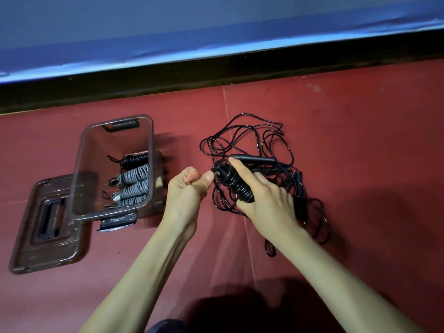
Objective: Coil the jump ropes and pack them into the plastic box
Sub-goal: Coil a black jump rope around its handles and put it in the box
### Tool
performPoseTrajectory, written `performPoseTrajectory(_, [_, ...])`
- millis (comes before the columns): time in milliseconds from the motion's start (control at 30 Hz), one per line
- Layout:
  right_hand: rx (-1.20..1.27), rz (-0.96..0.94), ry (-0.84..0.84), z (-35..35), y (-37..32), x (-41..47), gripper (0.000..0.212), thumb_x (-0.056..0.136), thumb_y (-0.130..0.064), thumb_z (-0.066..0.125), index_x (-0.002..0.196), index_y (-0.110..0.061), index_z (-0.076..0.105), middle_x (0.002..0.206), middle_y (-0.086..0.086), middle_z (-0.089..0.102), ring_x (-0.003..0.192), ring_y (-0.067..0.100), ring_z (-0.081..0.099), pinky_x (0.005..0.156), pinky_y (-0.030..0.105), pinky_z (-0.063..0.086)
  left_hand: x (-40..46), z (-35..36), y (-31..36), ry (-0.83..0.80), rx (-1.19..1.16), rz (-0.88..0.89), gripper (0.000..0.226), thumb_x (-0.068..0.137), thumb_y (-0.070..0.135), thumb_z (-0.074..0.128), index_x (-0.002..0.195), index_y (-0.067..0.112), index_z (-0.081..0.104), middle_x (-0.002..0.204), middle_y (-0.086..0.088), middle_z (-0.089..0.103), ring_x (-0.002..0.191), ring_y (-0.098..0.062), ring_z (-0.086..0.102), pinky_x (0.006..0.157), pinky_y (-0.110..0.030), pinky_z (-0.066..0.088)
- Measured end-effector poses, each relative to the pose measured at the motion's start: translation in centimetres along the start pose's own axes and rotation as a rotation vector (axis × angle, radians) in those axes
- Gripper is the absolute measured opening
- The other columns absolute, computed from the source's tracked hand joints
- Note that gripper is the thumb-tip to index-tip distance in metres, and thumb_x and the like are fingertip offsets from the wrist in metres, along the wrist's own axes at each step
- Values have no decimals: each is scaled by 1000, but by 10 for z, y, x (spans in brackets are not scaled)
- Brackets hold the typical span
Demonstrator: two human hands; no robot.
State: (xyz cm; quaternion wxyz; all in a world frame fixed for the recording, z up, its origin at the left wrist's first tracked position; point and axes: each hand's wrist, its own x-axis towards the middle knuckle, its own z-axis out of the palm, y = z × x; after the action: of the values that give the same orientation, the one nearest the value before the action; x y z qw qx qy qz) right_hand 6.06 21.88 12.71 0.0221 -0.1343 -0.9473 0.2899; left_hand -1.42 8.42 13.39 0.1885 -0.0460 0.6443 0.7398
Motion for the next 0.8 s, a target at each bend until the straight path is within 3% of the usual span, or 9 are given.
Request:
performPoseTrajectory(100, [174,24,-80,5,0,2,91,79,-20,67,143,-62,18,95,-12,59,86,25,59,78,39,49,-1,-2,0,-9,-16,-11,57,90,-10,50,57,28,24,55,10,21,57,-12,13,55,-29,12])
performPoseTrajectory(167, [277,42,-118,6,1,3,91,75,-14,66,142,-61,26,69,-14,48,66,17,48,72,37,49,0,-4,-4,6,-16,-20,60,90,-10,50,51,27,26,54,11,21,56,-11,13,56,-31,11])
performPoseTrajectory(233, [307,44,-128,4,3,2,90,73,-11,65,140,-60,30,60,-9,44,56,11,40,68,37,49,-2,-4,-5,19,-17,-9,59,91,-10,51,51,27,28,53,12,22,53,-9,15,55,-29,12])
performPoseTrajectory(333, [416,67,-133,-1,5,2,92,72,-8,65,136,-65,33,67,8,54,54,23,48,66,42,54,-6,0,3,-16,73,104,49,90,-8,56,63,22,28,52,11,25,46,-1,30,52,-19,26])
performPoseTrajectory(433, [468,55,-153,-9,8,2,92,70,-7,65,134,-67,35,72,9,58,57,27,52,63,45,54,-7,4,9,-23,143,186,42,87,-11,60,67,16,34,58,-1,31,46,4,46,53,-6,36])
performPoseTrajectory(567, [493,51,-249,-20,11,-1,92,71,-2,65,134,-64,39,73,8,61,51,15,44,58,46,54,-4,0,5,-86,203,158,33,83,-15,59,75,15,47,73,-10,44,72,-19,42,64,-14,40])
performPoseTrajectory(700, [621,110,-378,-28,14,0,89,73,4,67,132,-59,45,83,12,66,48,13,45,52,42,56,-4,-7,5,-179,246,160,31,84,-12,62,81,18,56,77,-5,52,75,-18,41,66,-15,39])
performPoseTrajectory(800, [703,130,-456,-36,15,0,85,75,10,67,131,-52,49,91,11,66,45,9,44,47,34,51,-4,-9,7,-281,308,157,28,85,-9,62,83,18,58,69,12,54,68,-6,41,64,-12,36])
